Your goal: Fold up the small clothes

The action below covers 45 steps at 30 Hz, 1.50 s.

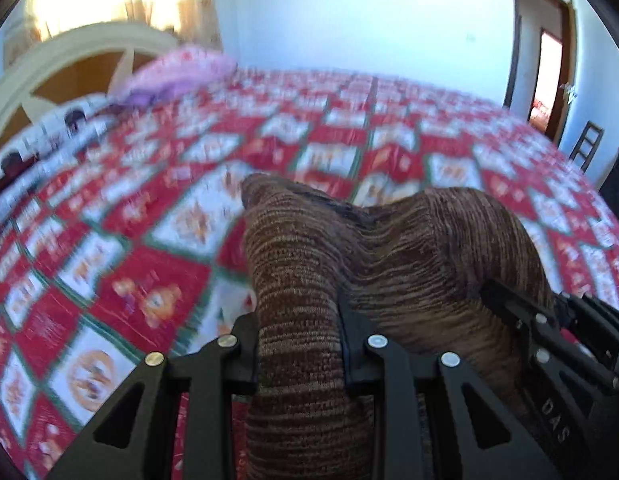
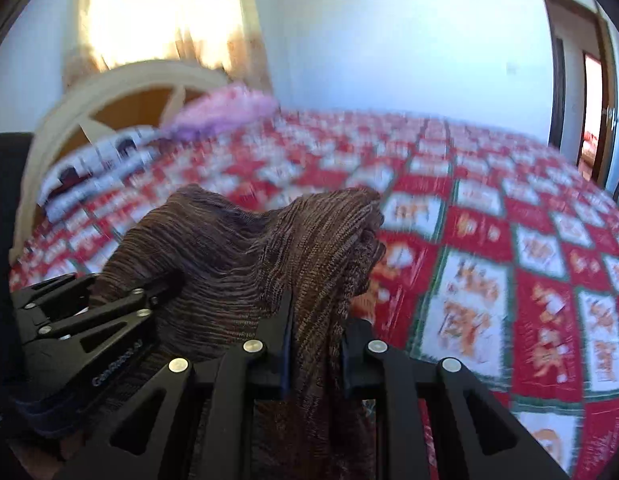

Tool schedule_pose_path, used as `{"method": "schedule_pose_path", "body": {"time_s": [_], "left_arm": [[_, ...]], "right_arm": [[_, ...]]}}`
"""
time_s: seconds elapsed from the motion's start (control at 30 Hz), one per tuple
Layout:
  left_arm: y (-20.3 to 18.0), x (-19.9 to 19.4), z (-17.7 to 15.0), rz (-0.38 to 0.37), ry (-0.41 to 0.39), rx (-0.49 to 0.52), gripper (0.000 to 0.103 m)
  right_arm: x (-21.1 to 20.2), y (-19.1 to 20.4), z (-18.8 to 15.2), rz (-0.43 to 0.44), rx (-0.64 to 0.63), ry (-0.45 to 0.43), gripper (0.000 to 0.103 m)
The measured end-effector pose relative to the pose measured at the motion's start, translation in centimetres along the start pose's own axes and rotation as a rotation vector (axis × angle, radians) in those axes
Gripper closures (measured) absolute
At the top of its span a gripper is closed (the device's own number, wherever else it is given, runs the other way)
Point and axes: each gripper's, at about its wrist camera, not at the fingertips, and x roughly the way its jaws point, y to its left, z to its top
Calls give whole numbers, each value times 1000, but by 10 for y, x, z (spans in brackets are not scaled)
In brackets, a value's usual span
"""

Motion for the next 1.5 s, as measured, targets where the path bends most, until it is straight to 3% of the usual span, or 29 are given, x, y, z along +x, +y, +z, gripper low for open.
{"method": "schedule_pose_path", "body": {"time_s": [0.07,0.2,0.3,0.4,0.47,0.5,0.63,0.7,0.77,0.8,0.87,0.9,0.93,0.97,1.0,1.1,1.2,1.27,1.33,1.5], "left_arm": [[8,7,-7,-28,12,-32,72],[24,7,-5,-85,45,-92,62],[29,-7,-11,-126,50,-107,57],[47,-37,-30,-160,11,-146,36],[58,-46,-39,-203,-12,-197,32],[63,-54,-49,-234,-17,-236,32],[56,-62,-69,-266,21,-250,32],[47,-59,-78,-261,44,-230,32],[40,-59,-87,-266,52,-237,35],[39,-62,-89,-256,35,-232,36],[36,-62,-90,-275,44,-215,59],[38,-62,-89,-277,48,-222,61],[40,-63,-88,-297,53,-234,76],[42,-65,-87,-317,60,-244,83],[44,-68,-85,-323,63,-246,84],[40,-78,-82,-308,71,-212,84],[37,-73,-89,-263,96,-186,78],[34,-68,-95,-197,80,-164,60],[33,-72,-98,-150,60,-146,51],[36,-89,-99,-79,42,-129,50]], "right_arm": [[18,-10,-2,8,37,65,84],[23,-18,-2,45,57,98,78],[16,-25,-3,81,80,119,65],[-15,-42,-19,153,162,74,51],[-34,-51,-36,169,211,52,35],[-43,-54,-48,174,230,47,34],[-48,-49,-71,204,240,81,34],[-49,-41,-72,176,206,73,34],[-46,-31,-72,171,170,107,61],[-46,-26,-74,161,155,116,62],[-51,-19,-77,153,143,114,78],[-54,-19,-78,159,164,122,79],[-56,-21,-79,174,196,130,81],[-58,-25,-81,208,242,140,82],[-60,-31,-82,249,298,149,83],[-66,-40,-87,298,379,167,83],[-64,-38,-95,245,338,173,83],[-63,-36,-99,231,304,148,83],[-66,-28,-99,193,249,133,83],[-83,-29,-100,124,228,139,70]]}}
